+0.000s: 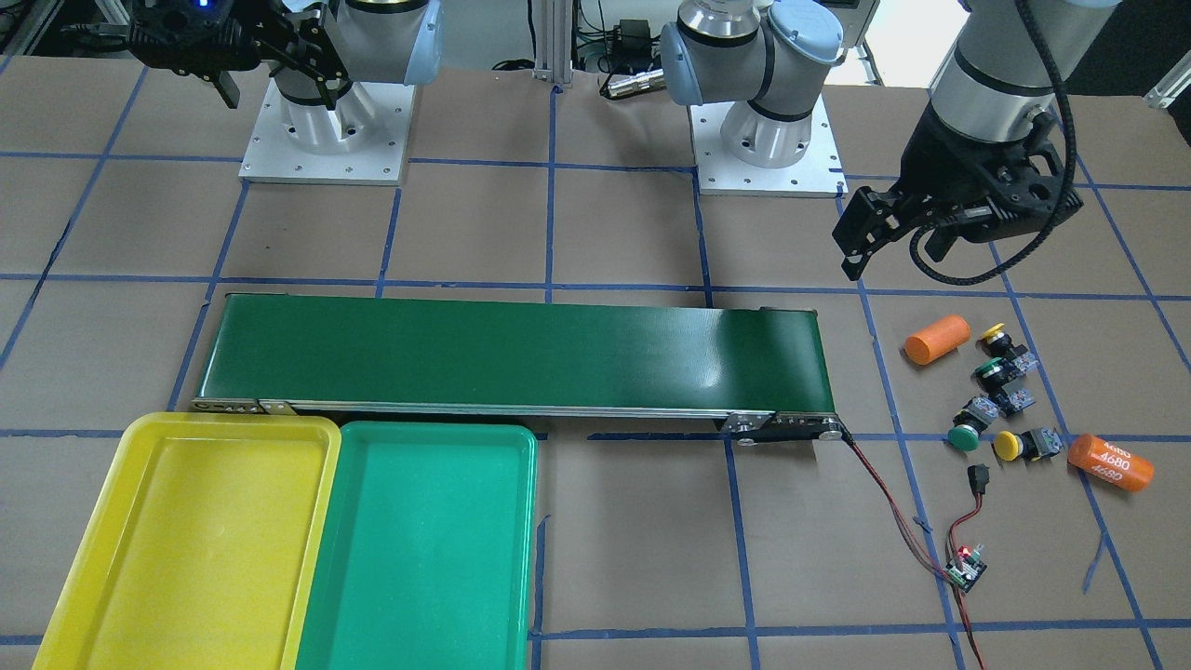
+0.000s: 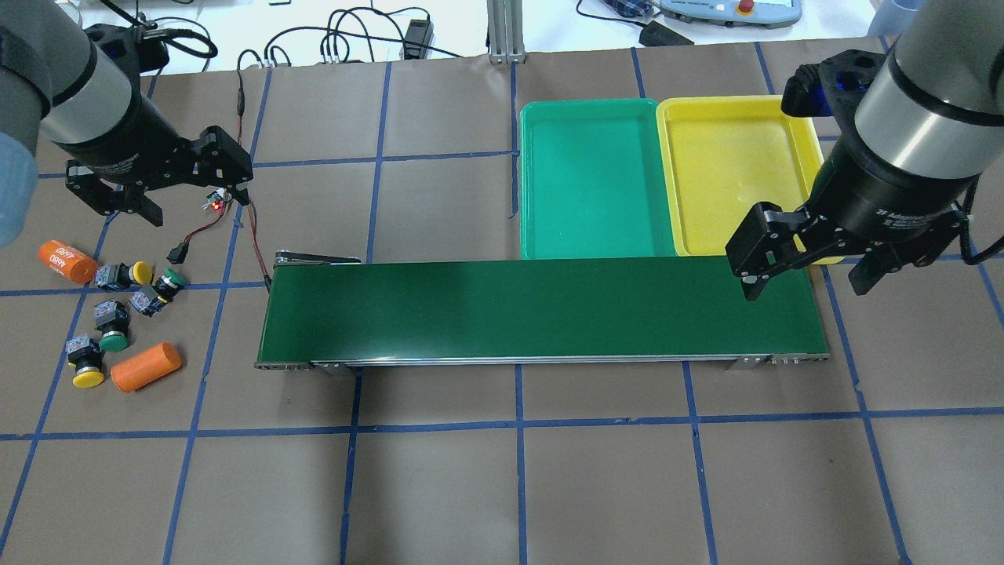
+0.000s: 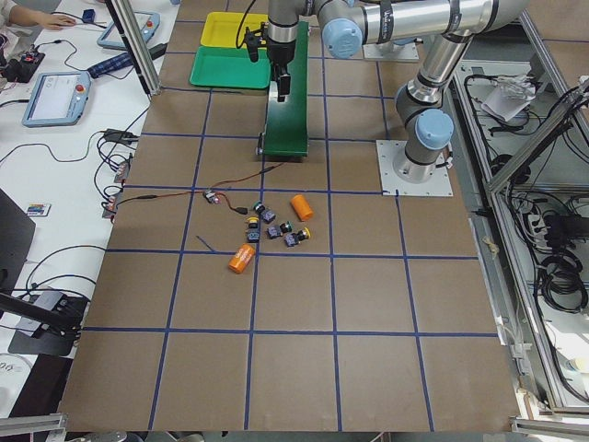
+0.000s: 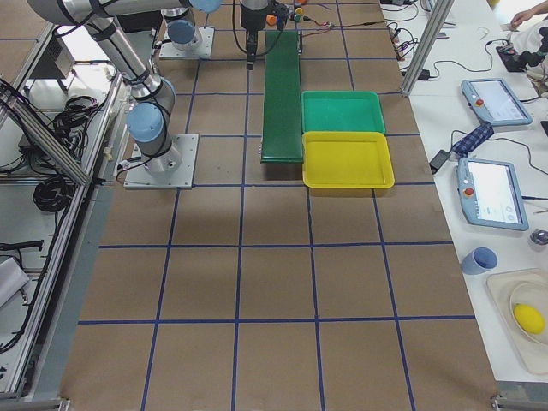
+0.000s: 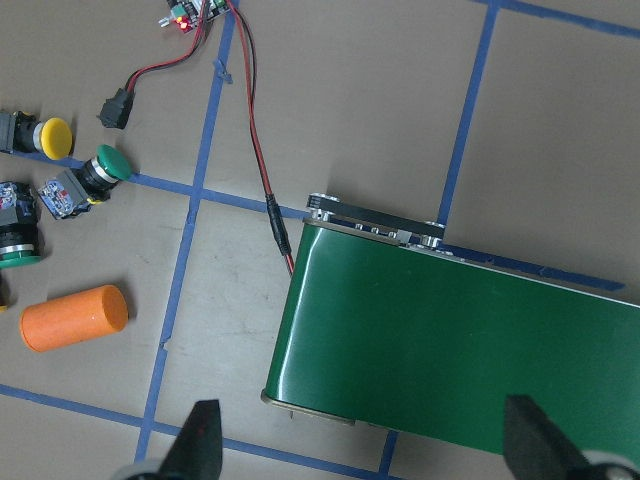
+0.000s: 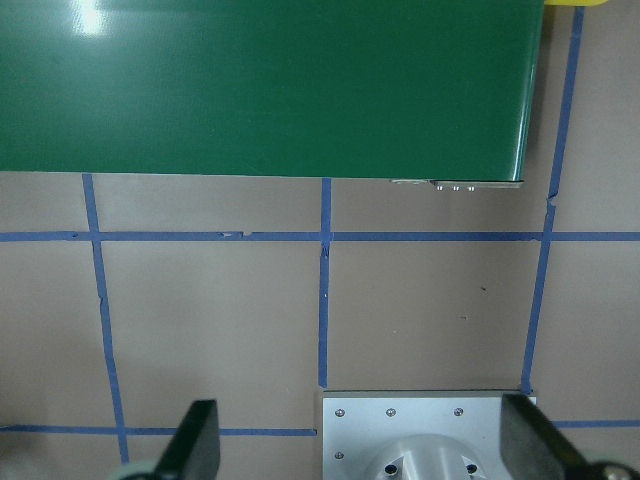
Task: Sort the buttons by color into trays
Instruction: 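Move the left gripper down to the pile of buttons and cylinders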
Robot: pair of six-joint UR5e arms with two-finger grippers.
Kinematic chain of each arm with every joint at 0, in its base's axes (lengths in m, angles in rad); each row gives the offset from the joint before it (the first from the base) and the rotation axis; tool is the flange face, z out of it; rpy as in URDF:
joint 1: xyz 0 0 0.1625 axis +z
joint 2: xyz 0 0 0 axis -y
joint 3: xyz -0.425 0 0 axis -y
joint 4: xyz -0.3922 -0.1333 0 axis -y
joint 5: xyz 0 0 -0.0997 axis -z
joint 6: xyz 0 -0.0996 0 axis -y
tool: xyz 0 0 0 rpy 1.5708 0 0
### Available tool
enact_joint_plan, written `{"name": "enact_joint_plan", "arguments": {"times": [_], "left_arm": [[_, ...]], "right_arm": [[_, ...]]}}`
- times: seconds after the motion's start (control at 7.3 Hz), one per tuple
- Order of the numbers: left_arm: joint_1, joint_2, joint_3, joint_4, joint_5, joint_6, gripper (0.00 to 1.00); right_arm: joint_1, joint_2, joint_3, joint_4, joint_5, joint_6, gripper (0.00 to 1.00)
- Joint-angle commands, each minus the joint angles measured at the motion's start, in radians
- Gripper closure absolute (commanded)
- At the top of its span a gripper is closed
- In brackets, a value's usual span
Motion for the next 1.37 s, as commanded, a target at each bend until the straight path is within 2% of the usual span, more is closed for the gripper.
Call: {"name": "enact_joint_plan", "arguments": {"times": [0.0, 0.27, 0.41, 0.69, 0.96, 1.1, 1.23], "left_arm": [[0.127, -0.039, 0.009, 0.003, 0.000, 0.048, 0.00], [0.236, -0.097, -0.021, 0.018, 0.000, 0.106, 0.00], [0.296, -0.147, -0.052, 0.069, 0.000, 0.125, 0.00], [0.365, -0.183, -0.163, 0.148, 0.010, 0.432, 0.00], [0.388, -0.197, -0.323, 0.356, 0.149, 0.841, 0.00], [0.411, -0.200, -0.396, 0.438, 0.180, 1.001, 0.00], [0.428, -0.211, -0.423, 0.460, 0.183, 1.083, 0.00]], "right_arm": [[0.000, -0.005, 0.002, 0.007, -0.002, 0.000, 0.00], [0.000, -0.006, 0.002, 0.005, 0.007, 0.000, 0.00], [0.000, -0.006, 0.002, 0.002, 0.014, 0.000, 0.00], [0.000, -0.006, 0.002, -0.004, 0.012, 0.000, 0.00], [0.000, -0.008, 0.002, -0.001, 0.007, -0.002, 0.00], [0.000, -0.008, 0.002, -0.001, 0.012, 0.000, 0.00], [0.000, -0.006, 0.002, -0.002, 0.009, 0.000, 0.00]]}}
